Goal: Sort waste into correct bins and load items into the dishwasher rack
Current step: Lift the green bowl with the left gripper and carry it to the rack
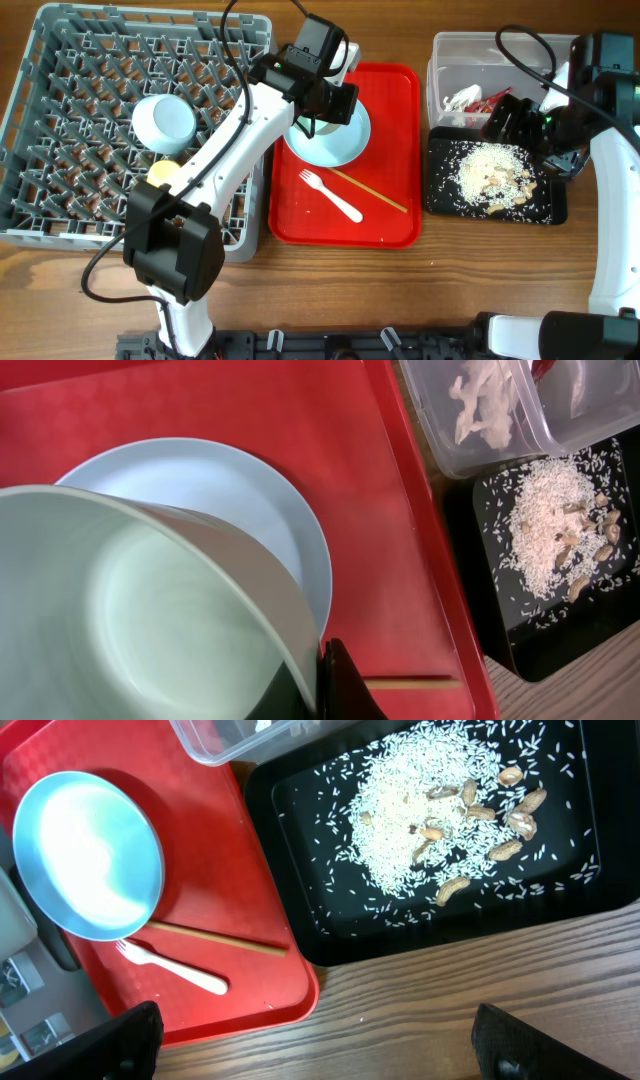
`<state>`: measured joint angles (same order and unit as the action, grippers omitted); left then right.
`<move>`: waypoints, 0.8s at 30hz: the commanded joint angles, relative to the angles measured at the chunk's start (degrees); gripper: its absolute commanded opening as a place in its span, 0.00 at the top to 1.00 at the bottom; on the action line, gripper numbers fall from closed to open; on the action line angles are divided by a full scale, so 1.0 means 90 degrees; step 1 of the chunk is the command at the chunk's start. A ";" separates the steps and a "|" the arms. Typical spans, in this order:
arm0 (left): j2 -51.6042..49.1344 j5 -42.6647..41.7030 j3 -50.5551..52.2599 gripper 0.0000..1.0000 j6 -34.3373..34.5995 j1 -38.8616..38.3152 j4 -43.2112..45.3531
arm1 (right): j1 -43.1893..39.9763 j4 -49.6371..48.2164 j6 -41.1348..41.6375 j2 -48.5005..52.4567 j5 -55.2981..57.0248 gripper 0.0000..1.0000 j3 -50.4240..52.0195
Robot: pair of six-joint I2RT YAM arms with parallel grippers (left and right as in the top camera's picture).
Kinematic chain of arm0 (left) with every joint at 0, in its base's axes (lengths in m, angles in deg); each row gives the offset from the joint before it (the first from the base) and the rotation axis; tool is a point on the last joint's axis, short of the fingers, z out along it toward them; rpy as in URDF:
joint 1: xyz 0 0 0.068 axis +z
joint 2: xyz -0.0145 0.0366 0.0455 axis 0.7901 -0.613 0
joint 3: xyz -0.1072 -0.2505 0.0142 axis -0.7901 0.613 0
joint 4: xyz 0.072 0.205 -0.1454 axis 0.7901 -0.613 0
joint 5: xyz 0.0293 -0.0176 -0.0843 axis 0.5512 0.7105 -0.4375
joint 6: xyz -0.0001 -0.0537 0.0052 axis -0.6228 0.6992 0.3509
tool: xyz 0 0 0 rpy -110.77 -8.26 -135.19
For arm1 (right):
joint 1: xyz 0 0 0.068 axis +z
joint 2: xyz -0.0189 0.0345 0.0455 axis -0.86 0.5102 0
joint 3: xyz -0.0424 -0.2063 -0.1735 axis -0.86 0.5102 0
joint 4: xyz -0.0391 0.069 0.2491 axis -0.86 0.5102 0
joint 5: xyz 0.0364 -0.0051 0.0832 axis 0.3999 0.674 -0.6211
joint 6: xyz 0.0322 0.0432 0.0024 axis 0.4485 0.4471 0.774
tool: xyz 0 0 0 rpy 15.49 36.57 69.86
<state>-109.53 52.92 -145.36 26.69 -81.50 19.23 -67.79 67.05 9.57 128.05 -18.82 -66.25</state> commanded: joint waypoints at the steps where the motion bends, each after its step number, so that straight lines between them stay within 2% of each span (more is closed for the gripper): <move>1: -0.0027 -0.0121 0.0051 0.96 0.0036 -0.0005 0.0041 | -0.0019 0.0007 -0.0129 -0.0063 0.0155 0.00 -0.0097; 8: 0.0697 -0.0141 0.0051 0.96 0.0034 0.0663 0.0117 | -0.0019 0.0005 -0.0165 -0.0063 0.0155 0.00 -0.0097; 10: 0.0891 -0.0476 0.0051 0.96 0.0032 0.1020 0.0282 | -0.0019 0.0007 -0.0163 -0.0063 0.0155 0.00 -0.0097; 12: 0.0962 -0.1338 0.0051 0.96 0.0034 0.1443 0.0527 | -0.0019 0.0007 -0.0163 -0.0063 0.0155 0.00 -0.0097; 13: 0.0952 -0.2365 0.0051 0.96 0.0034 0.1814 0.0733 | -0.0019 0.0007 -0.0165 -0.0063 0.0155 0.00 -0.0097; 15: 0.0903 -0.3628 0.0051 0.96 0.0036 0.2344 0.0923 | -0.0019 0.0007 -0.0165 -0.0063 0.0155 0.00 -0.0097; 17: 0.0869 -0.4347 0.0051 0.96 0.0036 0.2815 0.0986 | -0.0019 0.0010 -0.0165 -0.0063 0.0155 0.00 -0.0097; 20: 0.0729 -0.4889 0.0053 0.96 0.0034 0.3393 0.1061 | -0.0019 0.0005 -0.0168 -0.0063 0.0155 0.00 -0.0097; 24: 0.0270 -0.6023 0.0053 0.96 0.0066 0.3876 0.1484 | -0.0019 0.0005 -0.0168 -0.0063 0.0155 0.00 -0.0097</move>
<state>-102.84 12.12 -144.86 26.93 -49.30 30.12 -67.79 67.05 9.13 128.05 -18.80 -66.23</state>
